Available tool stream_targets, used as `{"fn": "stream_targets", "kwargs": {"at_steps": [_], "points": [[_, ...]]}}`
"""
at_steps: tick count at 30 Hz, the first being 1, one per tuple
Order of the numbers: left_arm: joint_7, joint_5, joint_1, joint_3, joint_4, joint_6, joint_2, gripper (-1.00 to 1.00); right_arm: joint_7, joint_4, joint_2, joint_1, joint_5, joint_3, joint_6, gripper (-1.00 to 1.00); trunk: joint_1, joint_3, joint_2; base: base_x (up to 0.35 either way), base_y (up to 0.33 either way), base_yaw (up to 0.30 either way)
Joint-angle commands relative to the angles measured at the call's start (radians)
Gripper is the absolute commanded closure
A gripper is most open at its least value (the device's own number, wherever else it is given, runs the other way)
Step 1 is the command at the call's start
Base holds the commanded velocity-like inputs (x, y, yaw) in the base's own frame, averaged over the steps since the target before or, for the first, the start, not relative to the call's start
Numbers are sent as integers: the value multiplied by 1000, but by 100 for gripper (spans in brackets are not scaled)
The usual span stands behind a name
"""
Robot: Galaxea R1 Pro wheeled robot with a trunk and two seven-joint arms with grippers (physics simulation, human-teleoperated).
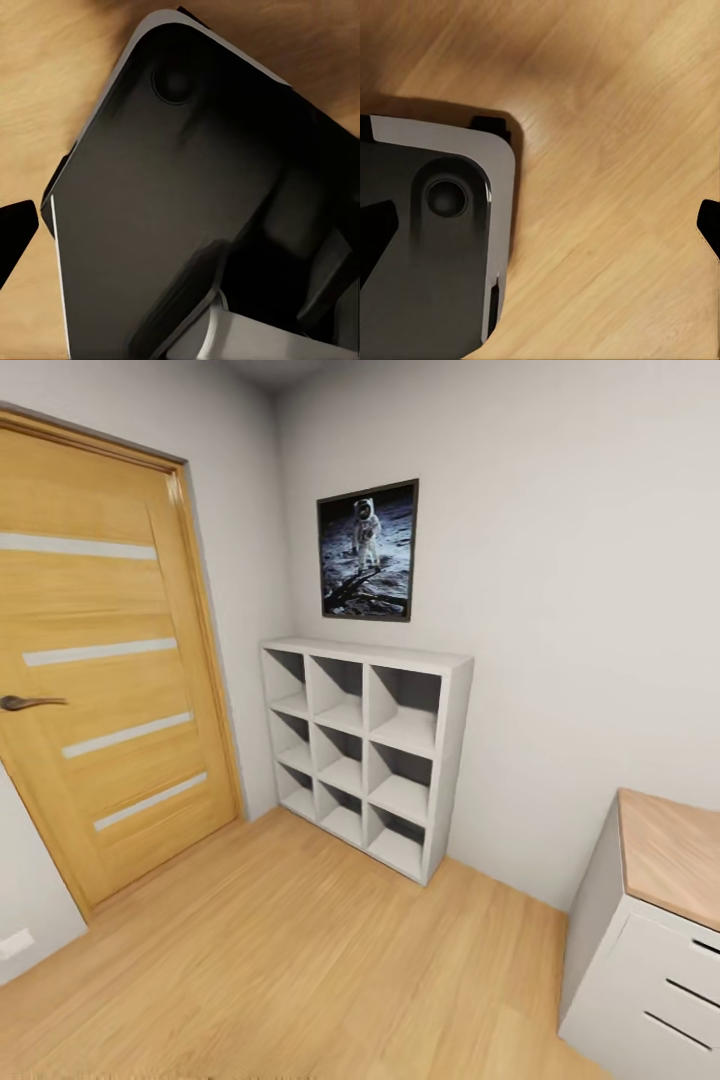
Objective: Attach the digital camera to the camera tripod in the bedroom.
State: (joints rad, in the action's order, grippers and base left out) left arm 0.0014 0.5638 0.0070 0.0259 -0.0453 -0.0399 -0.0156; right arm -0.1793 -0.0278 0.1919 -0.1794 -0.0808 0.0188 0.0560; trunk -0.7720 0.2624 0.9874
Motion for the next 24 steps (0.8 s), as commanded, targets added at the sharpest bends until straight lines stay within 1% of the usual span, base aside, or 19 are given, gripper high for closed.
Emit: {"fn": "stream_targets", "kwargs": {"at_steps": [1,7,14,19,24], "points": [[0,3,1,3,-2,-2,-1,-100,-2,-3,0,-2,-8,1,6,-100,0,1,1,0,0,279],[0,6,1,2,-2,-2,-2,-100,-2,-3,0,-2,-5,-2,5,-100,0,1,1,0,0,279],[0,-1,1,-3,-2,-2,-3,-100,-2,-3,0,-2,-4,-3,4,-100,0,1,1,7,-16,279],[0,-2,1,-4,-2,-2,-3,-100,-2,-3,0,-2,-4,-3,4,-100,0,1,1,53,-163,279],[0,-2,1,-4,-2,-2,-3,-100,-2,-3,-1,-2,-4,-3,5,-100,0,1,1,70,-249,279]]}}
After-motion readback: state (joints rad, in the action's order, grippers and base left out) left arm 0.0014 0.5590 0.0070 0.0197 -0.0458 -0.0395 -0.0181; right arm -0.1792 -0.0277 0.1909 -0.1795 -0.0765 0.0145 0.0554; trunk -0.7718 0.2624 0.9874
